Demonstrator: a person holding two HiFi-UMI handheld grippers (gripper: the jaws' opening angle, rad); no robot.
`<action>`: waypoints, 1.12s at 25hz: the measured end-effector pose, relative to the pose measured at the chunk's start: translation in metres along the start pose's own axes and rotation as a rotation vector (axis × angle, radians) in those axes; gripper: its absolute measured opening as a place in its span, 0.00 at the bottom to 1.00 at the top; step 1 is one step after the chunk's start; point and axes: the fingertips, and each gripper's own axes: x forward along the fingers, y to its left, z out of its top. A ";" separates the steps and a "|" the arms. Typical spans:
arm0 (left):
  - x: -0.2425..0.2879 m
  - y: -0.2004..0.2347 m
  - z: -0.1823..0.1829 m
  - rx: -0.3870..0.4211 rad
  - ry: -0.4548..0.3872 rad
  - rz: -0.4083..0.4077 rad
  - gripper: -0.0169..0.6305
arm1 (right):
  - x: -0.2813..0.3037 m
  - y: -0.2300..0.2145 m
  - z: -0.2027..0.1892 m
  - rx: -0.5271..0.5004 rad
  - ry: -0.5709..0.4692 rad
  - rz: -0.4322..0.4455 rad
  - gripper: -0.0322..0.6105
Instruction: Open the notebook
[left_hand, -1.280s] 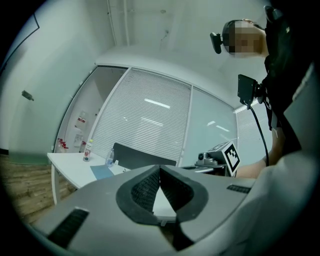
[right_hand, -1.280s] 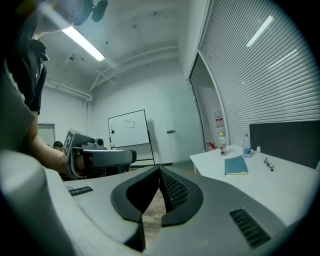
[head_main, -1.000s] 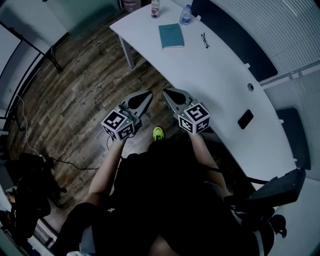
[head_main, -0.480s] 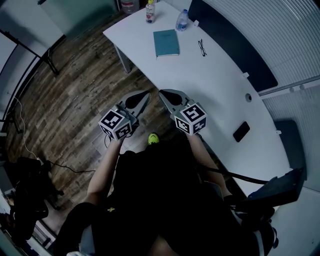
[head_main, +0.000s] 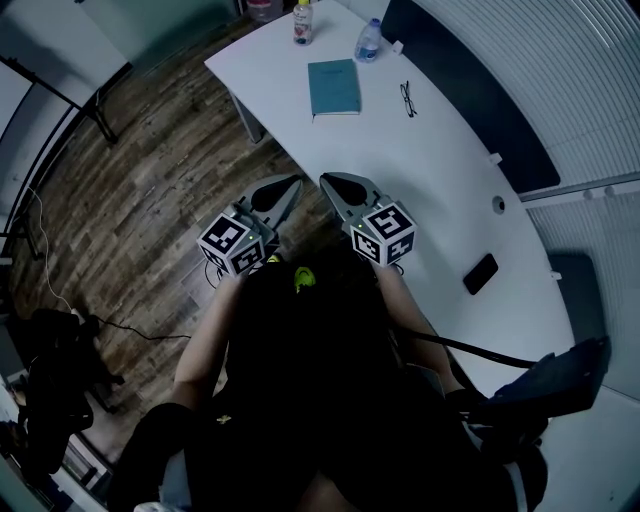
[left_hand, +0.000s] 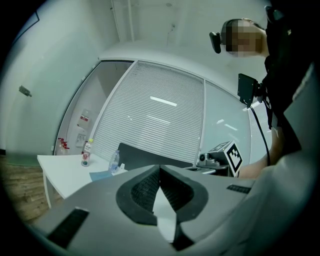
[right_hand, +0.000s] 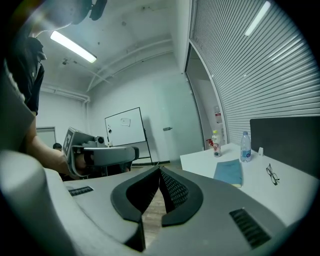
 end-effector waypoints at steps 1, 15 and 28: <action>0.002 0.001 0.000 0.002 0.003 0.000 0.04 | 0.001 -0.003 0.000 0.003 -0.001 -0.003 0.06; 0.054 0.067 0.001 -0.003 0.019 -0.038 0.04 | 0.053 -0.056 0.005 0.042 0.018 -0.066 0.06; 0.084 0.135 0.020 -0.029 0.028 -0.110 0.04 | 0.108 -0.100 0.025 0.078 0.040 -0.164 0.06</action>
